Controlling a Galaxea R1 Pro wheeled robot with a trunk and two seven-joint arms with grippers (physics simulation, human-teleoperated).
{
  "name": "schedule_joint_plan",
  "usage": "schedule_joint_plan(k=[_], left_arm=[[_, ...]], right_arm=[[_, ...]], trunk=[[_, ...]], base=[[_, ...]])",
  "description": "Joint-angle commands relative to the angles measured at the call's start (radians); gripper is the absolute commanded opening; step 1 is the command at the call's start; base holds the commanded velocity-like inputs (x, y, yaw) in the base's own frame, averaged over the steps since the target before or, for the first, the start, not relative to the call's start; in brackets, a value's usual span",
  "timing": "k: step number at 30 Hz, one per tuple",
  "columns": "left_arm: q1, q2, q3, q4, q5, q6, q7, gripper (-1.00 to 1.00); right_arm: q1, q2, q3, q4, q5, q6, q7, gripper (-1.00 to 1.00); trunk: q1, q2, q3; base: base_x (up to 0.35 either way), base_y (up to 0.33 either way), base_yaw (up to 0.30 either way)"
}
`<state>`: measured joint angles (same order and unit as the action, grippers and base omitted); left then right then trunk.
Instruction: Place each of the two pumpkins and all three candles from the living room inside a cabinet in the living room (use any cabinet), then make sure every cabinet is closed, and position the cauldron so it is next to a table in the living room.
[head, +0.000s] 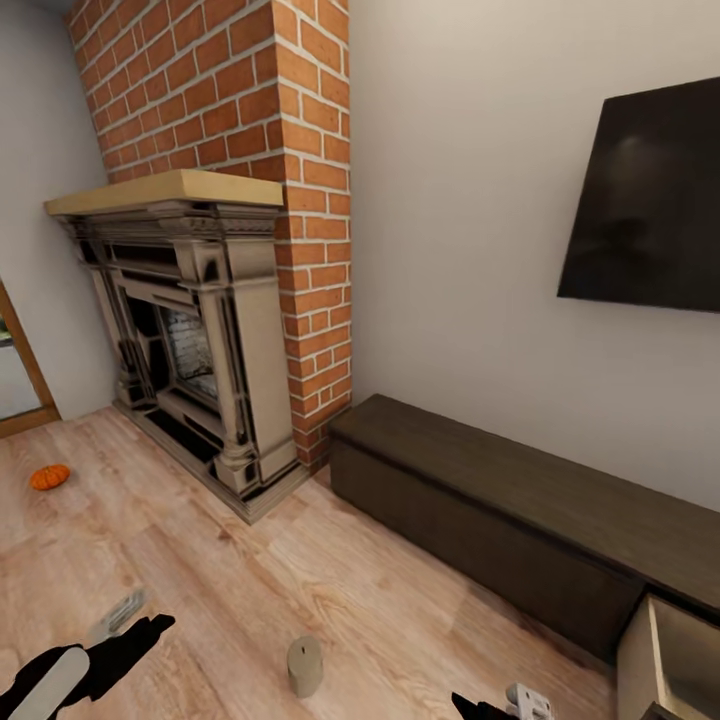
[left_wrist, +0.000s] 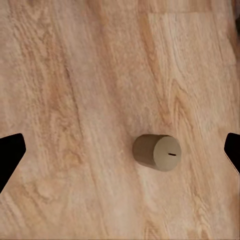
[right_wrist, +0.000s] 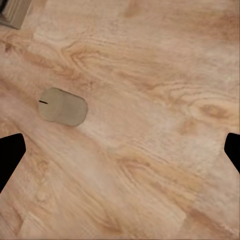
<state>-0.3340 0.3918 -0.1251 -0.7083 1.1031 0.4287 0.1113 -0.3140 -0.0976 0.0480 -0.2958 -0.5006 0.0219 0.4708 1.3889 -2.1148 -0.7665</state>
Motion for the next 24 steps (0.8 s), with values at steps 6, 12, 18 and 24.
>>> schedule_joint_plan(k=[6,12,18,24], left_arm=[[0.0,0.001,-0.008,0.051,0.013,-0.071,0.006,1.0],[0.0,-0.003,-0.007,0.063,0.013,-0.088,0.004,1.0],[0.0,-0.015,-0.01,0.064,0.011,-0.09,0.002,1.0],[0.0,-0.017,-0.01,0.064,0.011,-0.09,0.002,1.0]], right_arm=[[0.0,-0.002,0.041,0.0,-0.012,-0.004,0.001,1.0],[0.0,-0.001,0.044,0.002,-0.014,-0.005,-0.004,1.0],[0.0,0.001,0.044,0.001,-0.013,-0.006,-0.016,1.0],[0.0,-0.001,0.044,0.001,-0.013,-0.019,-0.014,1.0]], trunk=[[0.0,0.0,-0.001],[0.0,0.0,-0.001],[0.0,0.0,-0.001],[0.0,0.0,-0.001]], base=[[0.185,0.17,0.019],[0.064,0.178,0.232],[0.089,0.023,0.287],[0.067,0.002,0.172]])
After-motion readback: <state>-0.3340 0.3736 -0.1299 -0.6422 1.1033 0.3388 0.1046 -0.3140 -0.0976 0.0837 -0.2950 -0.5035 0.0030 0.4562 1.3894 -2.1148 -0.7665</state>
